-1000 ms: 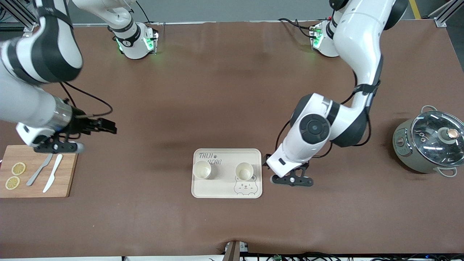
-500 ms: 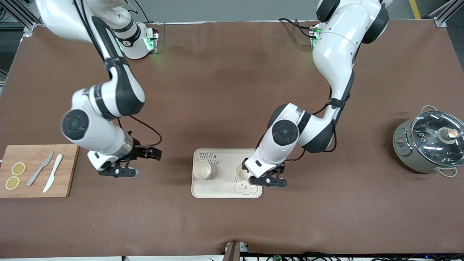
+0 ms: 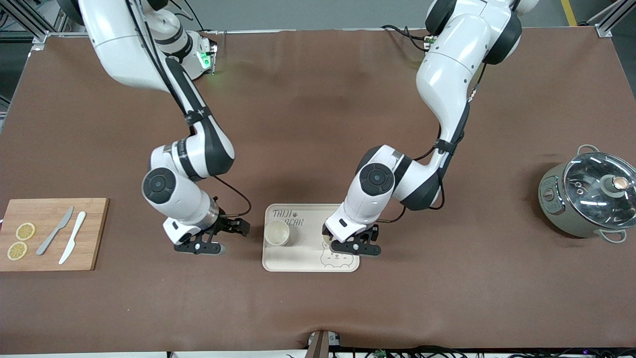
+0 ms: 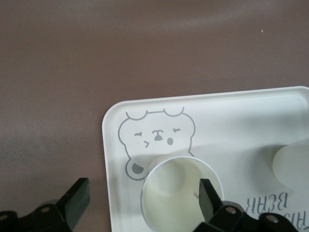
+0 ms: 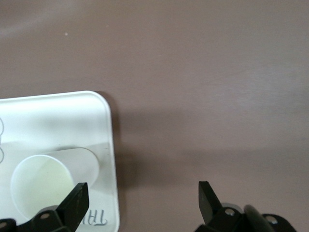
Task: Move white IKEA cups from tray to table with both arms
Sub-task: 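Lower both grippers around the white cups and close them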
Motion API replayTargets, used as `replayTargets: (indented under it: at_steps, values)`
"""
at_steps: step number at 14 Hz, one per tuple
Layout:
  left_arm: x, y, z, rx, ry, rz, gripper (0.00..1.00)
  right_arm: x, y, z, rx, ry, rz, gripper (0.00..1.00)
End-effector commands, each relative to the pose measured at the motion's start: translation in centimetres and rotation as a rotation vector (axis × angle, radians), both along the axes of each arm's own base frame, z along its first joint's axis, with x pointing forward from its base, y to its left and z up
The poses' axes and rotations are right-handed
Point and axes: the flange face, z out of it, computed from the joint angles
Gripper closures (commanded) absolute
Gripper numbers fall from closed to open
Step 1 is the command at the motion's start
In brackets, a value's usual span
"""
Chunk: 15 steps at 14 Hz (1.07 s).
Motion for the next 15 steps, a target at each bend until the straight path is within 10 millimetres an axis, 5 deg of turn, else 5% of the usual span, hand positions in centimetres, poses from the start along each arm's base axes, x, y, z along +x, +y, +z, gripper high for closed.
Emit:
replayTargets:
  at_steps: [1,6,11,12,13,15]
  values:
    - [0.7,0.1,-1.0,0.011,-0.029,0.005,0.0,0.4,3.1,-0.1,0.029,-0.016,-0.022,0.0]
    - [0.5,0.1,-3.2,0.013,-0.023,0.008,0.0,-0.9,6.6,-2.6,0.036,-0.028,0.017,0.0]
    - [0.2,0.1,-4.4,0.02,-0.006,0.012,0.0,-1.4,7.7,-4.9,0.026,-0.038,0.047,0.04]
    - [-0.2,-0.3,-4.5,-0.005,0.017,0.056,0.39,-1.5,8.0,-4.9,0.021,-0.042,0.06,0.2]
    - [-0.1,0.1,-4.5,-0.051,0.064,0.174,0.99,-1.6,8.2,-4.9,0.012,-0.047,0.075,0.37]
    - [-0.2,-0.1,-4.5,-0.049,0.057,0.139,1.0,-1.6,8.2,-4.9,-0.003,-0.054,0.09,0.71]
